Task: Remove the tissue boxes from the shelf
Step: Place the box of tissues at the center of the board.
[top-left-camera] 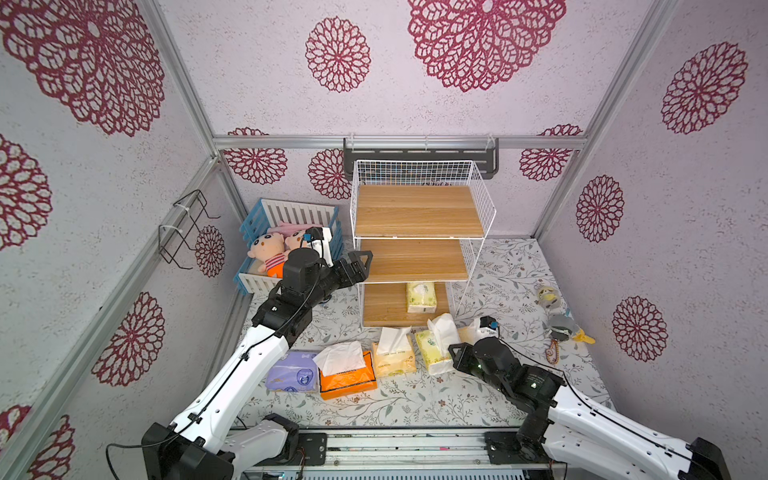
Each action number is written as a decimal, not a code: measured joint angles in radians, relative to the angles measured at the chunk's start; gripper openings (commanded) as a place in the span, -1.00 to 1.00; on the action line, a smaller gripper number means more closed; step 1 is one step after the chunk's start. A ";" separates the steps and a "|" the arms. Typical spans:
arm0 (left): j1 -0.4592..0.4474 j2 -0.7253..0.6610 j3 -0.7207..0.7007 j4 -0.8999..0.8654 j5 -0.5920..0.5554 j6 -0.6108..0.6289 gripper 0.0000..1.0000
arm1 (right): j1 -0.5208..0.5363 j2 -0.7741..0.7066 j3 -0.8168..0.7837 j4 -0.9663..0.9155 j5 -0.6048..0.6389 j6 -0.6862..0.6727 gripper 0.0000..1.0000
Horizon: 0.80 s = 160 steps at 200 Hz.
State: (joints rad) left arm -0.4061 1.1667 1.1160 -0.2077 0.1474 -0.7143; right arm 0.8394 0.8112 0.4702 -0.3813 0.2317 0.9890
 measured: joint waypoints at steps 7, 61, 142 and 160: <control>-0.004 0.000 0.003 0.000 -0.002 0.001 0.94 | 0.014 0.015 -0.013 0.001 0.006 0.002 -1.00; -0.017 0.000 0.014 -0.022 -0.022 0.011 0.94 | 0.089 0.065 -0.084 0.069 0.043 0.070 -0.24; -0.021 -0.021 -0.018 -0.041 -0.043 0.012 0.94 | 0.105 0.006 0.111 -0.161 0.146 0.103 0.10; -0.021 -0.026 -0.027 -0.043 -0.045 0.011 0.94 | 0.078 0.014 0.179 -0.181 0.152 0.086 -0.12</control>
State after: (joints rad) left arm -0.4274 1.1408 1.0889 -0.2508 0.1024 -0.7029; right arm 0.9176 0.8253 0.6495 -0.5621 0.3836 1.0752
